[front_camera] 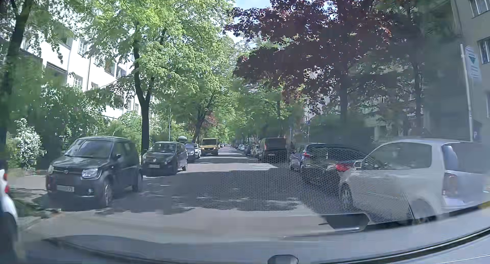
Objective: Follow the waypoints while adhering to traffic rules and regulations
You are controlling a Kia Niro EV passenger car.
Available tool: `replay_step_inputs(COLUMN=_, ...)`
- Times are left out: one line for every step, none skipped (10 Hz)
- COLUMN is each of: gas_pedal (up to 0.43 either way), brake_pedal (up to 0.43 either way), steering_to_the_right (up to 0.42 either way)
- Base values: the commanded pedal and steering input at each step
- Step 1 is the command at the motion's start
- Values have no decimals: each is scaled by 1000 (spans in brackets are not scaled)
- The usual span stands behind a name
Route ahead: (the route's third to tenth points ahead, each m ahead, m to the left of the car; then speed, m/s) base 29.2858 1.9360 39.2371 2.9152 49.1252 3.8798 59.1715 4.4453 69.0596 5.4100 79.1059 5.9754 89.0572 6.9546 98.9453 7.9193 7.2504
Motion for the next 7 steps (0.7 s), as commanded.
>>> replay_step_inputs(gas_pedal=429, brake_pedal=18, steering_to_the_right=-8)
replay_step_inputs(gas_pedal=429, brake_pedal=18, steering_to_the_right=-11)
replay_step_inputs(gas_pedal=429, brake_pedal=18, steering_to_the_right=-10)
replay_step_inputs(gas_pedal=429, brake_pedal=18, steering_to_the_right=-10)
replay_step_inputs(gas_pedal=429, brake_pedal=18, steering_to_the_right=-11)
replay_step_inputs(gas_pedal=429, brake_pedal=18, steering_to_the_right=-12)
replay_step_inputs(gas_pedal=441, brake_pedal=18, steering_to_the_right=-17)
